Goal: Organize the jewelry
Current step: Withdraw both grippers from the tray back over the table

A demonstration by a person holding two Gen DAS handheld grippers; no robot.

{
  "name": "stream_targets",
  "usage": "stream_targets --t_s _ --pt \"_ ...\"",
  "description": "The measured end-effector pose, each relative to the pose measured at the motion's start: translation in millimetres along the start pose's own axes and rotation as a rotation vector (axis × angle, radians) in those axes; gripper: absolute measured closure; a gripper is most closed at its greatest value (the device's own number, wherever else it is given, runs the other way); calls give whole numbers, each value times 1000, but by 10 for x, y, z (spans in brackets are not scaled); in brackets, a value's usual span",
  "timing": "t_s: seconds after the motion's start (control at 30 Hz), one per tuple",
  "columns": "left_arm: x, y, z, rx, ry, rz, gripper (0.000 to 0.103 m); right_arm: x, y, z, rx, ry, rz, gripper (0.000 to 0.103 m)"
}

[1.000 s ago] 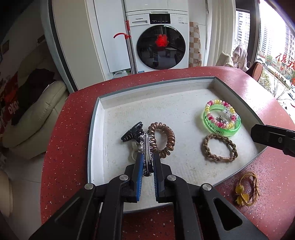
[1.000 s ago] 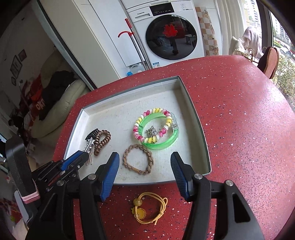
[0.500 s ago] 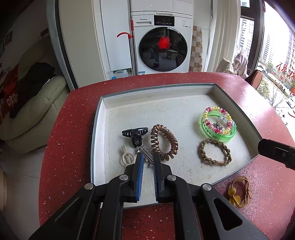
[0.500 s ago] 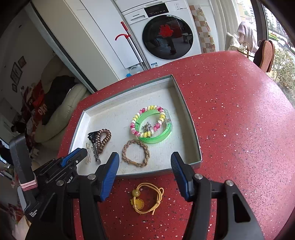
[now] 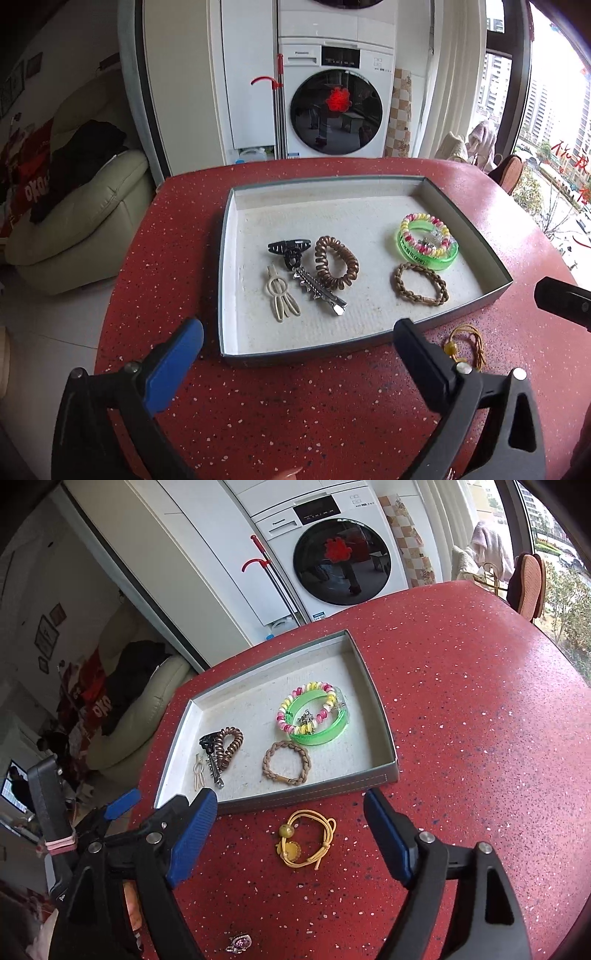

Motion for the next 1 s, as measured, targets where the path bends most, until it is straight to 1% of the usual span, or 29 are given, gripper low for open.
stream_targets --t_s 0.2,0.3,0.4,0.5,0.57,0.67,0.77,1.0 --pt "45 118 119 10 -8 -6 0 6 156 87 37 -1 -6 14" --pt "106 181 173 16 -30 -20 0 -22 258 129 78 28 -2 14" --pt "164 259 240 9 -39 -18 0 -50 320 175 86 40 -11 14" --pt "209 334 322 12 -51 -4 0 -62 327 245 52 22 -42 14" --pt "242 364 371 12 -59 0 0 -43 328 289 32 7 -49 14" --pt "283 435 465 8 -63 12 0 8 323 358 4 3 -37 14" --pt "336 491 581 -5 -61 54 0 50 317 447 -26 17 -25 14" --pt "491 546 881 -57 -77 103 0 217 244 711 -87 8 -1 14"
Point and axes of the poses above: each gripper's, at about its wrist camera, not at the fingertips, and y roughly against the way its jaws point, x to its right, z to its underside, the point moved 9 cm from there along -y, roughly the way its jaws point, and after that the axes turned 2 degrees about z, right-handed, at the moved point
